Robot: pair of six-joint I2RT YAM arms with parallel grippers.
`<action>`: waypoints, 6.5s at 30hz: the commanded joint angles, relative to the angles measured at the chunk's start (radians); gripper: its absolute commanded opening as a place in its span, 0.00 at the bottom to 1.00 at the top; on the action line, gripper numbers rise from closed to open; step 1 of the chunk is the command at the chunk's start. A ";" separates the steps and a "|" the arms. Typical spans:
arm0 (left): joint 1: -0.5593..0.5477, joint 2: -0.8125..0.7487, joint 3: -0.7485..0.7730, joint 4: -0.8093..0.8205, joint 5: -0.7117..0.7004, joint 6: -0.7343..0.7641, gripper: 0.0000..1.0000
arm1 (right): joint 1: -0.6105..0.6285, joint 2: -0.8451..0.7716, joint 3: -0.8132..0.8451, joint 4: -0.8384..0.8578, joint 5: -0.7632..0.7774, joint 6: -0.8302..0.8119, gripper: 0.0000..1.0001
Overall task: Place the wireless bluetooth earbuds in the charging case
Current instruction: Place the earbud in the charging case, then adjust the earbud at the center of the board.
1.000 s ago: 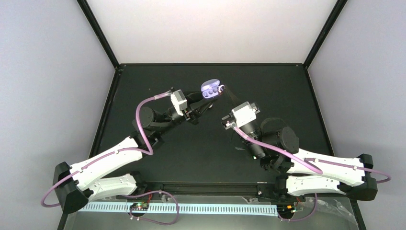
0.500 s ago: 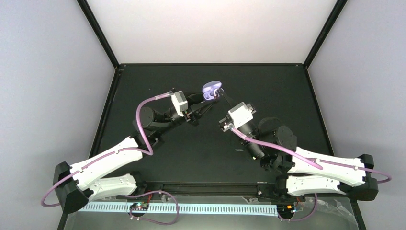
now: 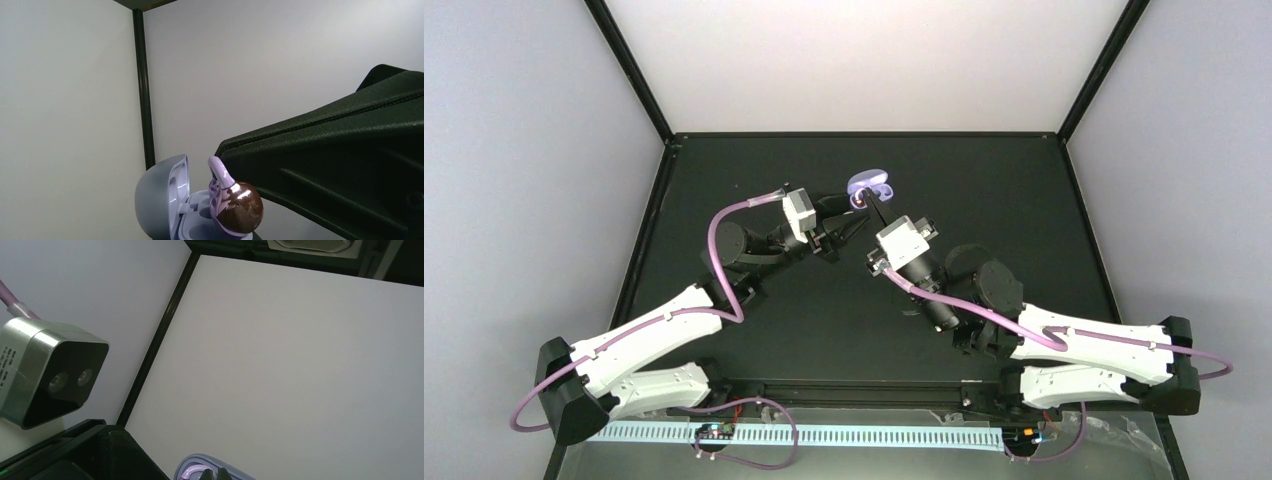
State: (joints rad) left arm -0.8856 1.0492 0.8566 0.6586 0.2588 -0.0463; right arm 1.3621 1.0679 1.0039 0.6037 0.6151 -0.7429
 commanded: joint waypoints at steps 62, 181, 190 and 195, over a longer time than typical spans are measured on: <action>-0.003 0.011 0.123 -0.105 -0.114 -0.061 0.02 | 0.008 0.043 0.032 0.032 0.110 -0.104 0.01; -0.006 -0.471 -0.226 -0.498 0.340 -0.060 0.02 | -1.102 0.271 -0.449 -0.813 -0.595 1.309 0.25; -0.007 -0.477 -0.226 -0.498 0.337 -0.061 0.02 | -1.099 0.293 -0.455 -0.803 -0.654 1.339 0.21; -0.007 -0.477 -0.226 -0.496 0.338 -0.061 0.02 | -1.098 0.305 -0.446 -0.803 -0.676 1.342 0.14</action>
State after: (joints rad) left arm -0.8860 0.5880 0.6239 0.1574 0.6060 -0.1150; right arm 0.2676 1.3548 0.5510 -0.2134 -0.0284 0.5854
